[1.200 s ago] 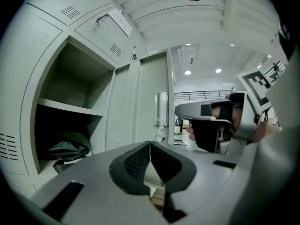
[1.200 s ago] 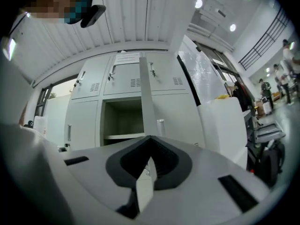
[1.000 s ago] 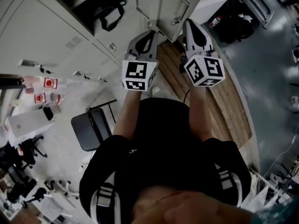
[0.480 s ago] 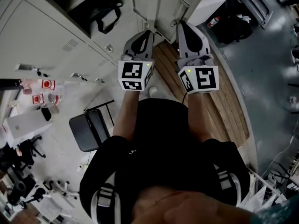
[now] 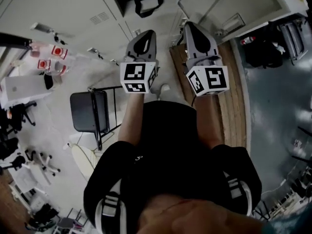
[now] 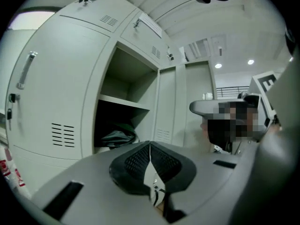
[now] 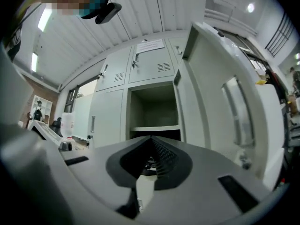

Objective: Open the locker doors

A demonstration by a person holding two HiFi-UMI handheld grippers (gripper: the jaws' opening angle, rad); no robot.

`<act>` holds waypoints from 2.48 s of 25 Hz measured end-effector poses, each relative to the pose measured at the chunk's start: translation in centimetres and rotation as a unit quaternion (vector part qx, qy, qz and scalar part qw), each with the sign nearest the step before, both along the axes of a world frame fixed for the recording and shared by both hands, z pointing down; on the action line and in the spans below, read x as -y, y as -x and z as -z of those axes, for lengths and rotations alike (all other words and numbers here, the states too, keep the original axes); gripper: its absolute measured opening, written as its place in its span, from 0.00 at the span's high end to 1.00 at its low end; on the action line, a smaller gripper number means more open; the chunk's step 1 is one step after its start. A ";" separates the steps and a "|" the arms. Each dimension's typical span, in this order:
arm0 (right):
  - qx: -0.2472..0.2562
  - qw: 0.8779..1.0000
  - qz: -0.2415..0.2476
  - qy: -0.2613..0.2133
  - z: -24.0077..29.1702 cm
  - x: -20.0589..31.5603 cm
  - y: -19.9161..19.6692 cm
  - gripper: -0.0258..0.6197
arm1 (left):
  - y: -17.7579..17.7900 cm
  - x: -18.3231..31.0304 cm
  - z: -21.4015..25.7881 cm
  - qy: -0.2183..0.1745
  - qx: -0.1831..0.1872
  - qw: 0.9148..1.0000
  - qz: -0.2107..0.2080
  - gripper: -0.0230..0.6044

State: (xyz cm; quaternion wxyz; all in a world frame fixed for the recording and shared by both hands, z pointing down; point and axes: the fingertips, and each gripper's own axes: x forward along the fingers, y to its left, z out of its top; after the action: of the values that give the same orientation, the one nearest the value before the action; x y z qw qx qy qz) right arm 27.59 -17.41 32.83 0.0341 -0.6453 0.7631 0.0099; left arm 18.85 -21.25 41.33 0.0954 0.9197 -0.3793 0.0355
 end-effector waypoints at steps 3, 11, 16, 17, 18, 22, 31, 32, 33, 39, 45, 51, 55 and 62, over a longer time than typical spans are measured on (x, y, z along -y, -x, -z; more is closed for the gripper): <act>0.003 0.999 0.044 0.004 -0.5 1.8 2.9 0.93 | 3.6 0.8 0.0 -0.002 0.005 0.999 0.048 0.95; 0.029 0.986 0.166 0.016 -1.4 5.5 12.9 0.93 | 15.1 1.4 -0.1 0.002 0.018 0.984 0.177 0.95; 0.048 0.970 0.235 0.031 -1.1 6.8 20.0 0.93 | 22.1 0.9 0.7 -0.007 0.013 0.969 0.248 0.95; 0.051 0.967 0.247 0.030 -0.6 7.0 21.5 0.93 | 23.5 1.1 1.0 -0.009 0.011 0.966 0.259 0.95; 0.049 0.964 0.259 0.026 -0.1 7.1 23.1 0.93 | 24.9 1.2 1.2 -0.012 0.009 0.963 0.269 0.95; 0.028 0.955 0.296 0.014 1.0 7.4 28.7 0.93 | 29.7 1.6 1.9 -0.021 -0.002 0.953 0.303 0.95; -0.016 0.950 0.310 0.035 -0.4 10.4 36.4 0.93 | 36.9 3.3 0.5 -0.010 -0.029 0.942 0.334 0.95; -0.020 0.949 0.314 0.036 -0.5 10.7 37.1 0.93 | 37.6 3.5 0.6 -0.013 -0.031 0.940 0.338 0.95; -0.024 0.947 0.317 0.037 -0.6 11.0 37.9 0.93 | 38.3 3.8 0.7 -0.017 -0.034 0.939 0.342 0.95; -0.057 0.941 0.326 0.066 -2.6 12.8 41.4 0.82 | 40.5 5.6 0.3 -0.019 -0.043 0.939 0.340 0.95; -0.099 0.942 0.307 0.091 -4.6 15.0 43.9 0.79 | 41.7 7.4 -0.4 -0.012 -0.051 0.942 0.330 0.95; -0.129 0.945 0.282 0.109 -6.4 16.3 44.9 0.78 | 42.2 8.3 -1.0 -0.005 -0.059 0.945 0.320 0.95; -0.141 0.948 0.262 0.112 -6.8 17.0 44.6 0.78 | 41.5 8.9 -1.0 -0.008 -0.057 0.951 0.304 0.95; -0.145 0.950 0.254 0.113 -6.5 17.6 45.0 0.78 | 41.6 9.6 -0.8 -0.005 -0.072 0.952 0.298 0.95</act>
State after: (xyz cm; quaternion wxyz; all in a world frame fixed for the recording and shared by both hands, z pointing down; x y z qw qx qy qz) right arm -17.45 -34.99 39.33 -0.1490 -0.4216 0.8944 0.0079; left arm -22.77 -30.83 42.13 0.1241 0.7655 -0.6282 -0.0627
